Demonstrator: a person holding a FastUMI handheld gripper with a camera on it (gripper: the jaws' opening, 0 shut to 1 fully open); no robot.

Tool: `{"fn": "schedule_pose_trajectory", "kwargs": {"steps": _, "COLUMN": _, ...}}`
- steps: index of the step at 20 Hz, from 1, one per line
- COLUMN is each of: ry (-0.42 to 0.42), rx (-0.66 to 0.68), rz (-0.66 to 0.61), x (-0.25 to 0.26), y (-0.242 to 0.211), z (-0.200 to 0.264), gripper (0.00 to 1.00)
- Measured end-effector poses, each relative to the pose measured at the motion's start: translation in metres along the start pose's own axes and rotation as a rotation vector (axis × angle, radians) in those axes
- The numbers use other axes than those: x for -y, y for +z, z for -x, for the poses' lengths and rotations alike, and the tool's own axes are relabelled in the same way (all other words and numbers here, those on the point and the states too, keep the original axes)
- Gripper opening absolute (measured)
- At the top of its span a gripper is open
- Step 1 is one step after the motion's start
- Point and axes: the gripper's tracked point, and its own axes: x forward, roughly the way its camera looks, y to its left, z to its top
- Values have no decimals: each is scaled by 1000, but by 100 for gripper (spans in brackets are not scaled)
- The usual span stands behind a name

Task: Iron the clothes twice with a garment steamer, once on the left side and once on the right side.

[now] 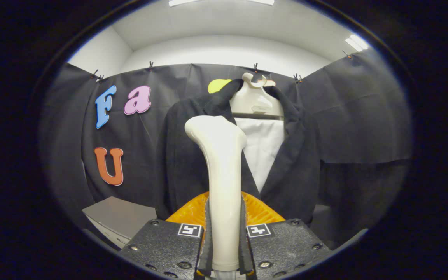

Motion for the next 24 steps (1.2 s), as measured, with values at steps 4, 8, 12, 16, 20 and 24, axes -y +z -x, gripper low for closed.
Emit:
{"fn": "schedule_pose_trajectory", "kwargs": {"steps": 4, "ry": -24, "rx": -51, "rz": 14, "x": 18, "y": -37, "z": 3, "gripper": 29}}
{"fn": "schedule_pose_trajectory", "kwargs": {"steps": 8, "ry": -38, "rx": -72, "rz": 12, "x": 28, "y": -60, "z": 10, "gripper": 29}}
{"fn": "schedule_pose_trajectory", "kwargs": {"steps": 12, "ry": -40, "rx": -99, "rz": 22, "x": 31, "y": -91, "z": 19, "gripper": 29}}
{"fn": "schedule_pose_trajectory", "kwargs": {"steps": 16, "ry": -55, "rx": -116, "rz": 20, "x": 33, "y": -122, "z": 31, "gripper": 29}}
{"fn": "schedule_pose_trajectory", "kwargs": {"steps": 20, "ry": -63, "rx": -168, "rz": 44, "x": 39, "y": -165, "z": 41, "gripper": 29}}
{"fn": "schedule_pose_trajectory", "kwargs": {"steps": 24, "ry": -71, "rx": -237, "rz": 47, "x": 41, "y": -209, "z": 48, "gripper": 29}}
